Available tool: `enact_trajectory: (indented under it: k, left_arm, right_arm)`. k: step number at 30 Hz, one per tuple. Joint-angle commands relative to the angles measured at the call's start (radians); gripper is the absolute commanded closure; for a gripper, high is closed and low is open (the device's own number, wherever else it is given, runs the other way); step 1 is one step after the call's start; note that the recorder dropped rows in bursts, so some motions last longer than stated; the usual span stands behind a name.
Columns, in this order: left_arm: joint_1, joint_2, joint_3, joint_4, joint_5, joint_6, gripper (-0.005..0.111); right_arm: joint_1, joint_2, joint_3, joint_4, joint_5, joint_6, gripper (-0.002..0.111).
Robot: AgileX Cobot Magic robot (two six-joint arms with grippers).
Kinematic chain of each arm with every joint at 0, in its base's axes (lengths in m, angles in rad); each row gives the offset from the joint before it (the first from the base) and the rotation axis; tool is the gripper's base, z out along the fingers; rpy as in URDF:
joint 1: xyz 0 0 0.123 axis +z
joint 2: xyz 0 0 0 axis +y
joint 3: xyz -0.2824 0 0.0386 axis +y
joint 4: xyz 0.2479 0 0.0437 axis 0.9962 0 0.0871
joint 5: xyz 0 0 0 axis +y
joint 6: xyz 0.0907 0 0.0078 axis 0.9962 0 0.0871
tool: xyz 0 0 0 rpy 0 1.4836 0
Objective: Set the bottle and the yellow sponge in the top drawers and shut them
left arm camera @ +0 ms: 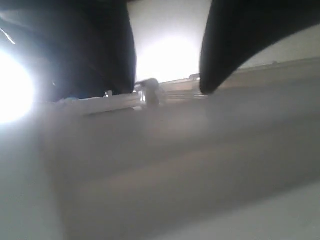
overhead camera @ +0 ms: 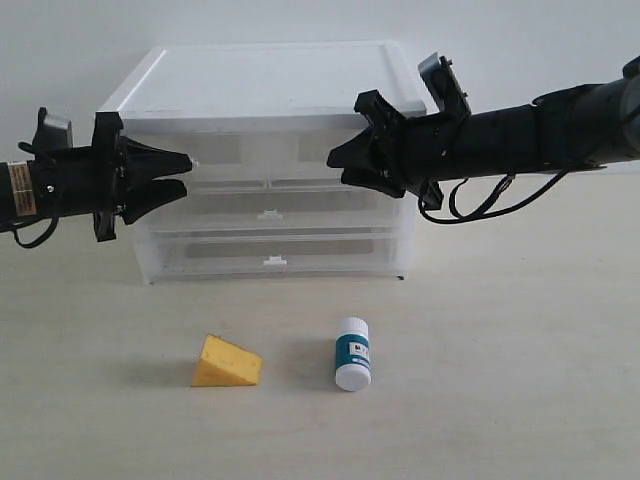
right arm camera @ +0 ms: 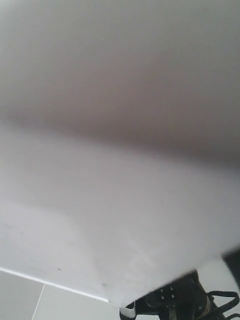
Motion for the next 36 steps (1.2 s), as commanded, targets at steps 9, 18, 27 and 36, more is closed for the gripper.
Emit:
enact_trajectory:
  k: [9,18,27,36]
  left_arm:
    - [-0.005,0.003,-0.011,-0.003,0.002,0.022,0.103]
    - [-0.005,0.003,-0.011,-0.003,0.017,0.025,0.103]
    - [-0.005,0.003,-0.011,-0.011,0.021,0.025,0.103]
    - [-0.005,0.003,-0.011,-0.009,0.015,0.025,0.103]
  right_arm:
    - [-0.010,0.001,-0.013,0.015,0.004,-0.062,0.108]
    - [-0.010,0.001,-0.013,-0.160,0.204,-0.047,0.108]
    - [-0.010,-0.043,0.069,-0.202,0.250,-0.084,0.108]
    - [-0.010,-0.150,0.138,-0.140,0.156,-0.129,0.105]
